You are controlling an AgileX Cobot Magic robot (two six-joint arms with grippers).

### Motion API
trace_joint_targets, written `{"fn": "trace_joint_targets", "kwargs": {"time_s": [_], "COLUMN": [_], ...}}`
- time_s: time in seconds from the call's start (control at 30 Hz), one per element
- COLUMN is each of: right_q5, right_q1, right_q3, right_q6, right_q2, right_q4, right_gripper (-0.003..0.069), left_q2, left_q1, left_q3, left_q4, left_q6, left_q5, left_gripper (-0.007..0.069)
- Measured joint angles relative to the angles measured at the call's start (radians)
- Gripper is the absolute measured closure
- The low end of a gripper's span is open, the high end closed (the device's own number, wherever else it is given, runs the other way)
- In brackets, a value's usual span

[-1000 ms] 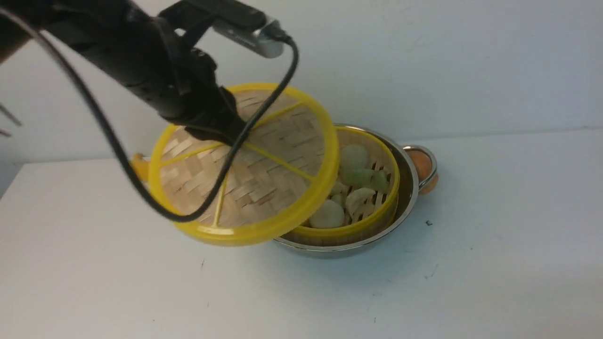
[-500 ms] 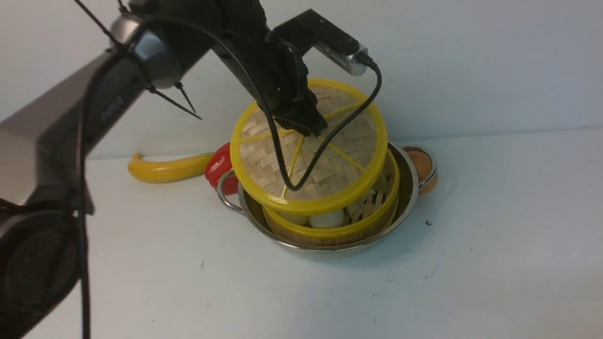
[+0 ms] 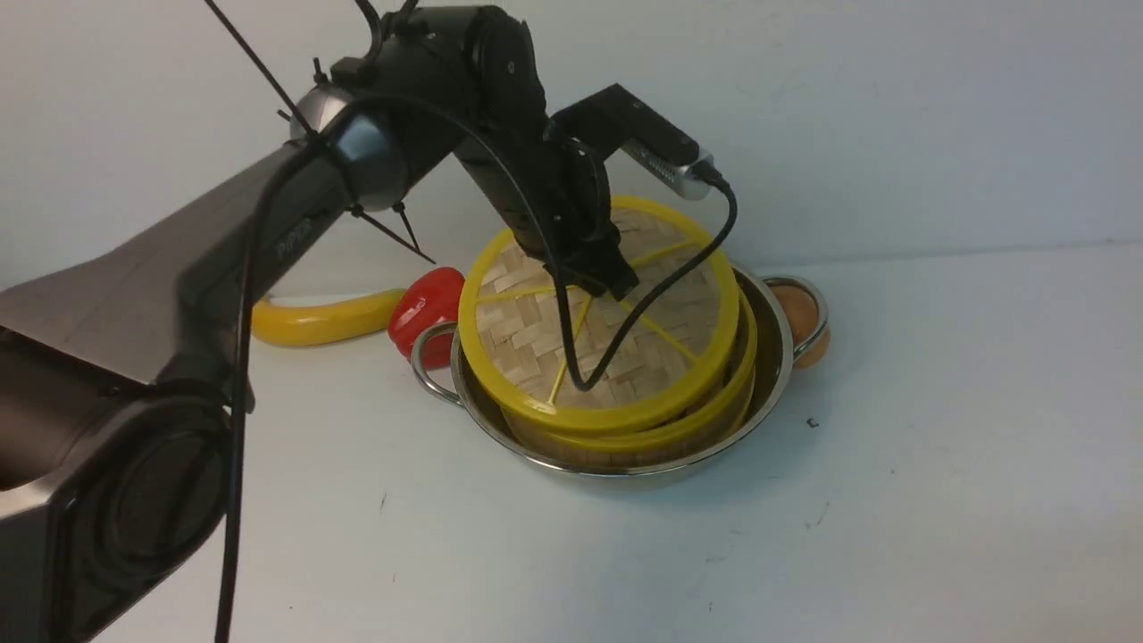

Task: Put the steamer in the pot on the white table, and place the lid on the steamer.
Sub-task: 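Place the yellow bamboo steamer lid onto the steamer in the pot with the left gripper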

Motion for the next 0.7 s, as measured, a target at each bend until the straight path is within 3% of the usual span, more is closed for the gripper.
{"fn": "trace_joint_targets", "kwargs": {"time_s": [0.7], "right_q5": [0.000], "right_q1": [0.000], "right_q3": [0.000], "right_q6": [0.000], "right_q2": [0.000], "right_q4": [0.000], "right_gripper": [0.0410], "left_q2": [0.029], "left_q1": [-0.043], "left_q3": [-0.001], "left_q4": [-0.003], "left_q6": [0.042], "left_q5": [-0.062], "left_gripper": [0.0509]}}
